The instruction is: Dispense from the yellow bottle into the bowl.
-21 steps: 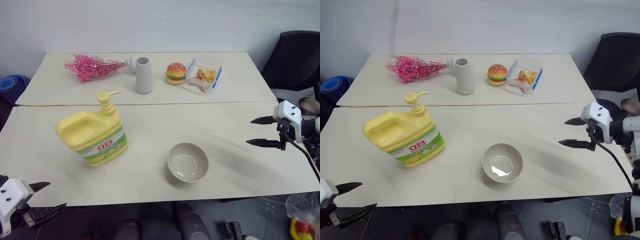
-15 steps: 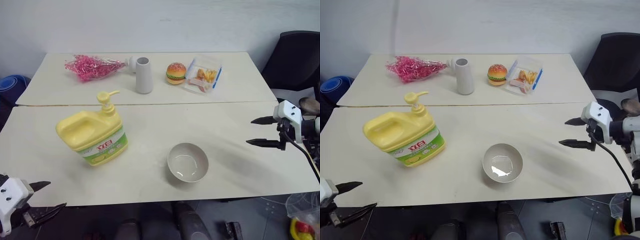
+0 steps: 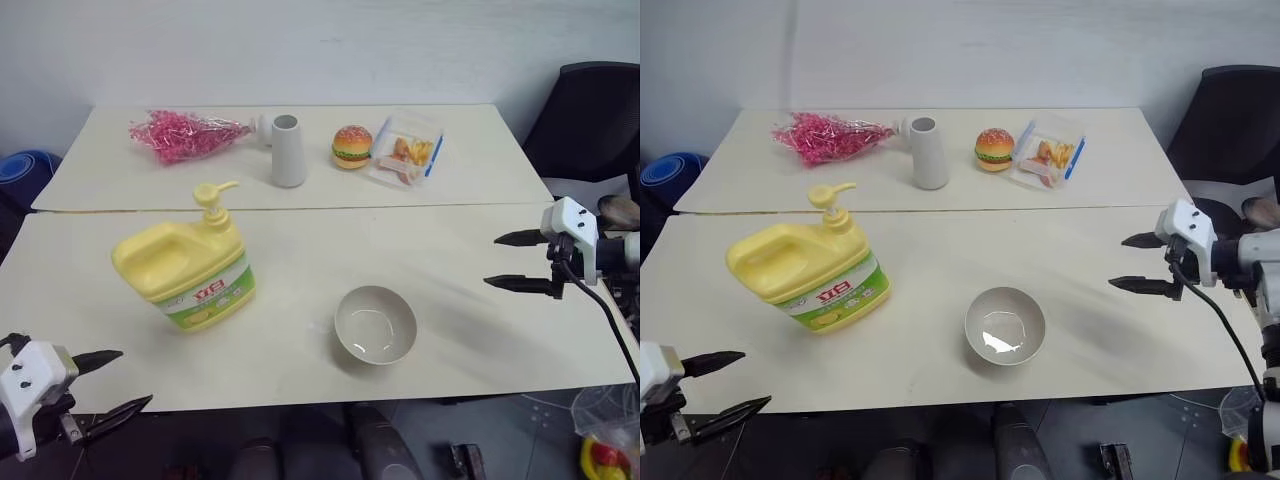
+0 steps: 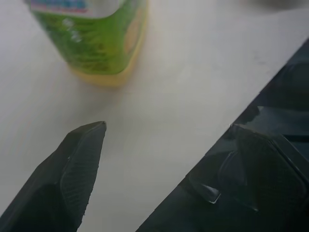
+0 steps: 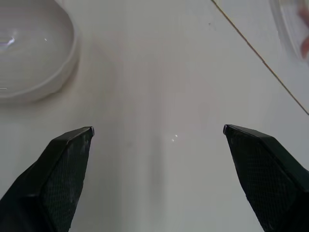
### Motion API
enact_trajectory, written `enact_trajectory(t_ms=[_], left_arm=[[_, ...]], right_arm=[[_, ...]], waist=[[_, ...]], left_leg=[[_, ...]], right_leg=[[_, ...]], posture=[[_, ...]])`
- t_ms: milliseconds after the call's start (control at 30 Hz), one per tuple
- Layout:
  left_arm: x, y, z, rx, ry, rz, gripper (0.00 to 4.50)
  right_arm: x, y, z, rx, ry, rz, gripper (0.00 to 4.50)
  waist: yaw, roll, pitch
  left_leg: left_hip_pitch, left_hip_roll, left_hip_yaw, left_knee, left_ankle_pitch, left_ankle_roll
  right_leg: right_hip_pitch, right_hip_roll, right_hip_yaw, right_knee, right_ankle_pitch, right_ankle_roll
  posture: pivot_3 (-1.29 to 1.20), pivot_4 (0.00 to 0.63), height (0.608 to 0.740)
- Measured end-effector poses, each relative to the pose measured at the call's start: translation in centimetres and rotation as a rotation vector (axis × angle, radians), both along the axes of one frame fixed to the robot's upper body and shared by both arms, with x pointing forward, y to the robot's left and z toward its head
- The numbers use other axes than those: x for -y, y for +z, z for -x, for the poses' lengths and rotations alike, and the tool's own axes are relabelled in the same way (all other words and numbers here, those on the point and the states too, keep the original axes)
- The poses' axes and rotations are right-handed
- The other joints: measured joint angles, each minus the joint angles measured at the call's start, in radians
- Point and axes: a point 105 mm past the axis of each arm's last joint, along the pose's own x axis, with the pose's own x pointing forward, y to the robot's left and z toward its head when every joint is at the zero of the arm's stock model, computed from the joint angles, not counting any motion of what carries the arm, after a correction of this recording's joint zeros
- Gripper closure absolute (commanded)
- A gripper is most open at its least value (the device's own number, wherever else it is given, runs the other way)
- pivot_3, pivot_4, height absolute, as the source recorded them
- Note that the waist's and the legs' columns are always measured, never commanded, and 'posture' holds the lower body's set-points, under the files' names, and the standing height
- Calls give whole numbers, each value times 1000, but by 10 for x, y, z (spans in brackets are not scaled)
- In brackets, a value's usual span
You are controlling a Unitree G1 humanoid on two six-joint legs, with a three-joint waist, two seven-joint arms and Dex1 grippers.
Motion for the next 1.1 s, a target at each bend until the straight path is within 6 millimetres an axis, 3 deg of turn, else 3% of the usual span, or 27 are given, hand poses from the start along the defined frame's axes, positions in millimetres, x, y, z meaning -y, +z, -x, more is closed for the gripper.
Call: enact_trajectory(t_ms=[100,267,367,467,600,867,1100], left_arm=[[19,16,12,-55,-118,38,0],[56,42,14,-55,-354,-3,0],[78,57,0,11,-472,-25,0],[93,61,-11,39,-544,-22,0],[106,57,-21,35,-598,-2,0],[109,46,-28,4,-643,-12,0],[109,42,-27,-15,-652,-24,0]], right_arm=[[-18,7,10,8,71,-14,7],[-56,11,41,4,252,-6,7],[-74,-4,63,-21,349,27,595],[-84,-28,85,-82,440,54,1646],[-91,-44,92,-68,490,95,3026],[-117,-87,96,24,579,179,3026],[-130,-91,90,89,610,191,3026]], waist=[[3,0,0],[19,0,0],[32,0,0],[40,0,0],[34,0,0],[40,0,0],[40,0,0]], left_leg=[[0,0,0,0,0,0],[0,-1,-2,1,0,0],[0,-1,-3,1,0,0],[0,-1,-2,1,0,-1],[1,-1,0,1,0,-1],[1,-1,-1,2,1,-1],[2,-1,-1,2,1,-1]], right_leg=[[0,0,0,0,0,-1],[0,0,-1,1,-1,-1],[0,1,-1,1,-1,-1],[0,1,-1,1,0,0],[0,1,0,0,0,0],[0,1,0,1,-1,-3],[0,2,0,3,-1,-2]], posture=[[0,150,740],[0,150,740],[0,150,740],[0,150,740],[0,150,740],[0,150,740],[0,150,740]])
